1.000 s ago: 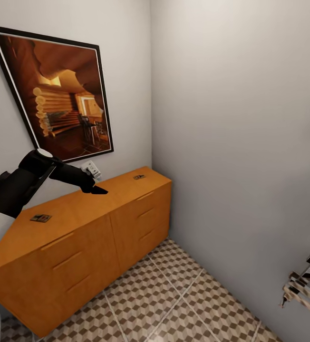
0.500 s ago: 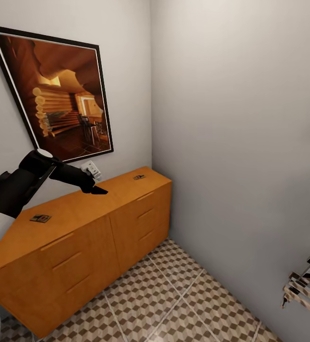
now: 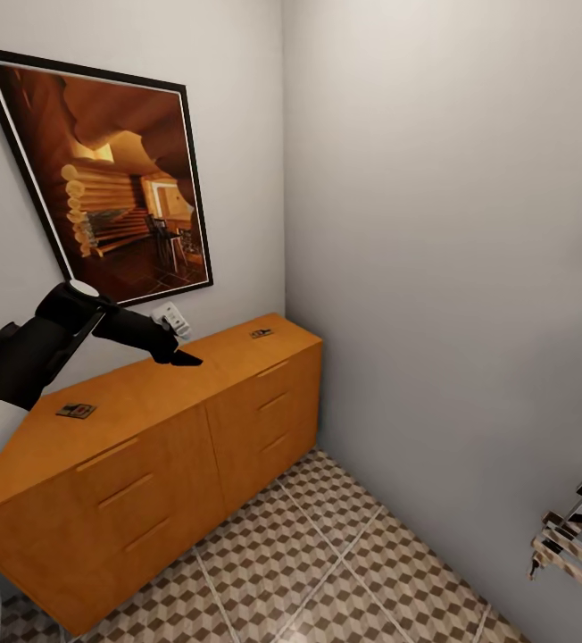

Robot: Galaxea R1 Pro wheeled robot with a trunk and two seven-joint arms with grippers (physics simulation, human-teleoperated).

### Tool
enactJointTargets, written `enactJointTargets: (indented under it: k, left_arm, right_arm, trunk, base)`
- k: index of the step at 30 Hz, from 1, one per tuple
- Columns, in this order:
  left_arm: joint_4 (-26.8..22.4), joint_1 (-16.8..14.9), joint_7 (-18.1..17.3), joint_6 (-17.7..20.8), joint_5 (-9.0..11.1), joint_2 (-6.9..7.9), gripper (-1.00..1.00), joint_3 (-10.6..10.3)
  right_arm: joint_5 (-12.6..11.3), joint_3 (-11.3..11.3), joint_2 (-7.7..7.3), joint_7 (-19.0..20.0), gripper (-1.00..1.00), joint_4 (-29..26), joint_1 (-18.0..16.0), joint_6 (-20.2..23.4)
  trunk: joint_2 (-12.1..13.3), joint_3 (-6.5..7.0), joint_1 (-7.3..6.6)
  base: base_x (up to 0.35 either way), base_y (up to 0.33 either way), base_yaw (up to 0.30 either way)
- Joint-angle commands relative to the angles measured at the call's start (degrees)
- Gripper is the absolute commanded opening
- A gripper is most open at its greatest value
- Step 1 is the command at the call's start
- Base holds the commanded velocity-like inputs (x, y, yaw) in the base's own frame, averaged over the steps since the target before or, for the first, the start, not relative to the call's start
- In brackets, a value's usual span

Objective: Take the four mousetraps from the cabinet in the bathroom and place them on the bathroom floor. Make sure all four end up on the same floor surface, and ensure that at least two of them are either under or directly next to the same bathroom sink.

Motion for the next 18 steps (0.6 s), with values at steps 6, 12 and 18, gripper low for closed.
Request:
enactJointTargets:
  k: [6,12,18]
  left_arm:
    - [1.03,-0.09,-4.18,-0.04,-0.39,0.04,1.00,-0.05]
    - [2.96,-0.08,-9.30,-4.93,-0.55,0.05,1.00,0.08]
    - [3.84,-0.08,-10.10,-6.34,-0.58,0.05,1.00,0.59]
  right_arm:
    - [-0.40,0.52,0.01,-0.25,1.00,0.06,-0.06,-0.17]
    - [-0.40,0.52,0.05,-0.25,1.00,0.06,-0.06,-0.17]
    - [-0.40,0.52,0.08,-0.25,1.00,0.06,-0.06,-0.17]
  trunk:
    - [-0.13,-0.13,0.04]
    - [-0.13,-0.13,0.04]
    - [-0.13,-0.13,0.04]
  base:
    - [0.000,0.000,0.000]
    - [0.000,0.000,0.000]
    - [0.000,0.000,0.000]
